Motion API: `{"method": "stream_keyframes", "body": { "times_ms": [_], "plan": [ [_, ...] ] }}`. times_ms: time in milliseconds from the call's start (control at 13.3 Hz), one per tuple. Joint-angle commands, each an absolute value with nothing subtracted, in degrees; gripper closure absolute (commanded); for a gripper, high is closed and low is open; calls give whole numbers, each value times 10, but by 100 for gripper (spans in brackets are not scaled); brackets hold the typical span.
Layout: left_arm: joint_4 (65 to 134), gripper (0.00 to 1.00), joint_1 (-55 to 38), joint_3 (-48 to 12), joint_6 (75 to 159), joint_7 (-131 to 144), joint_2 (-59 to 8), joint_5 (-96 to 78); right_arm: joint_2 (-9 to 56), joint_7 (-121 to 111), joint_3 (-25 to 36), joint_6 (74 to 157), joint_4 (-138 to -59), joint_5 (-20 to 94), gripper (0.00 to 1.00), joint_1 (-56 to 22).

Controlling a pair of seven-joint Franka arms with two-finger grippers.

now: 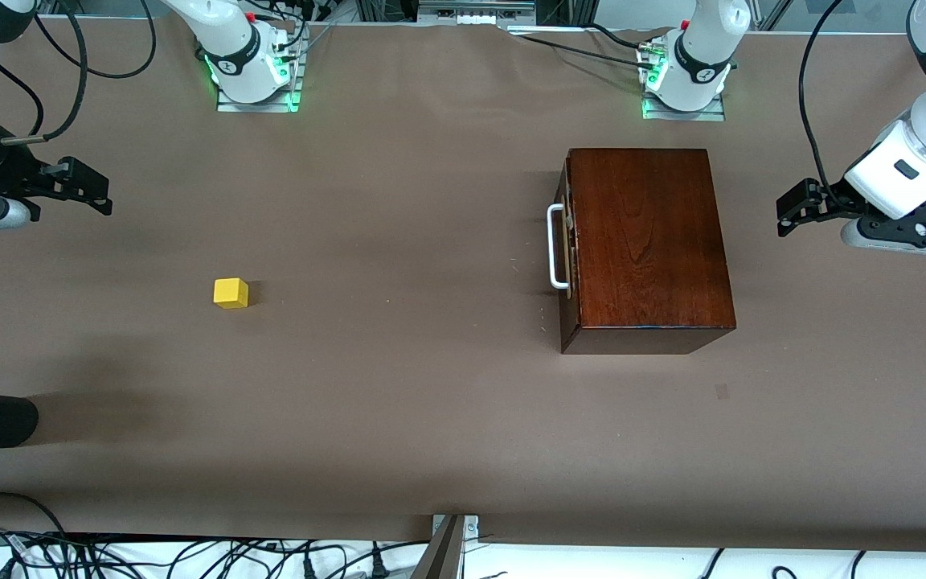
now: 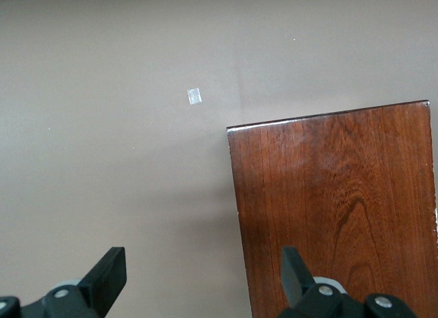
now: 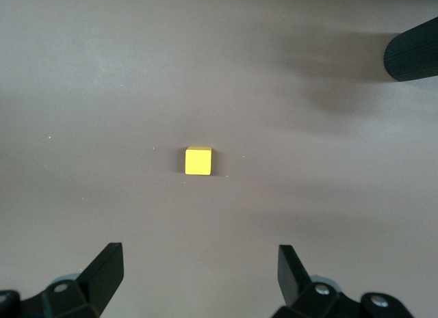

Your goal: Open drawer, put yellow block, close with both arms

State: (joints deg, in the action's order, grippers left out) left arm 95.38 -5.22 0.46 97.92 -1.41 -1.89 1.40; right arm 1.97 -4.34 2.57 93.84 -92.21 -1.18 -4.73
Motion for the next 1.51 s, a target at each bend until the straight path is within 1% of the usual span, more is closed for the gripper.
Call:
{"method": "stream_keyframes", "body": {
  "times_ms": [0, 528, 1433],
  "plan": [
    [933, 0, -50, 3, 965, -11, -28, 3, 27, -47, 23, 930, -905, -18, 0, -42],
    [933, 0, -50, 3, 965, -12, -28, 4, 27, -47, 23, 930, -905, -18, 0, -42],
    [931, 0, -54, -3, 938, -14, -33, 7, 27, -47, 23, 930, -905, -18, 0, -42]
  ]
}}
